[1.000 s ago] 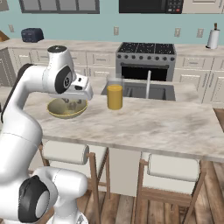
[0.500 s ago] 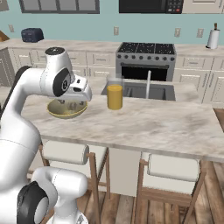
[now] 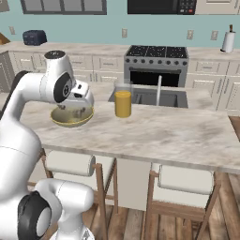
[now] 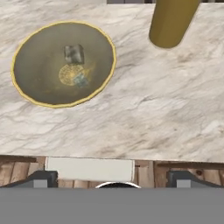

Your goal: There are two ice cubes in the ice bowl. Place both ice cubes in the glass cup.

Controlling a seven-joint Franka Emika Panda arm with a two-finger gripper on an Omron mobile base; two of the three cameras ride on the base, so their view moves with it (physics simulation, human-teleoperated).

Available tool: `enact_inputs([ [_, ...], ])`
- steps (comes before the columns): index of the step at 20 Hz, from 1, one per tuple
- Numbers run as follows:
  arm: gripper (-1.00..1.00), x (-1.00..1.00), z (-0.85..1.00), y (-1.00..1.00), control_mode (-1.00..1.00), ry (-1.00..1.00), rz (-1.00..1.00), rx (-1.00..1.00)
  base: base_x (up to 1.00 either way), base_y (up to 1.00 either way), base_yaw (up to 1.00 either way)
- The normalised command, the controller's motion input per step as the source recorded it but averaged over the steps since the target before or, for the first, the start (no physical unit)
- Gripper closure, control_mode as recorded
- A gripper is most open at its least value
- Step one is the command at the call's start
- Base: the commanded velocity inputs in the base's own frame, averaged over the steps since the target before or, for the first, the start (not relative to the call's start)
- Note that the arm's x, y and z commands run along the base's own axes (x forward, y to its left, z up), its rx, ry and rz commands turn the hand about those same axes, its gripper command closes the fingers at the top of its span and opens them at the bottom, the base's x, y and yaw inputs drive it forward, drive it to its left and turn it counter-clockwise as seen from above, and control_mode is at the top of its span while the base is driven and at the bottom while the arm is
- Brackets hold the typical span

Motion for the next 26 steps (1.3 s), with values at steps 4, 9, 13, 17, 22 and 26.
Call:
enact_inputs([
  [4, -1.00, 0.47, -0.03, 0.98, -1.00, -0.04, -0.11, 0.04, 0.00, 0.00, 0.00],
  [9, -1.00, 0.64, -0.16, 0.73, -1.00, -0.01, -0.09, 0.07, 0.00, 0.00, 0.00],
  [13, -1.00, 0.53, -0.18, 0.02, -1.00, 0.05, -0.08, -0.02, 0.00, 0.00, 0.00],
  [17, -1.00, 0.45, -0.25, 0.00, -1.00, 0.09, -0.01, -0.03, 0.00, 0.00, 0.00],
  [22, -1.00, 0.32, -0.27, 0.00, -1.00, 0.10, 0.00, -0.01, 0.00, 0.00, 0.00],
  [26, -1.00, 0.29, -0.32, 0.00, -1.00, 0.08, 0.00, 0.00, 0.00, 0.00, 0.00],
])
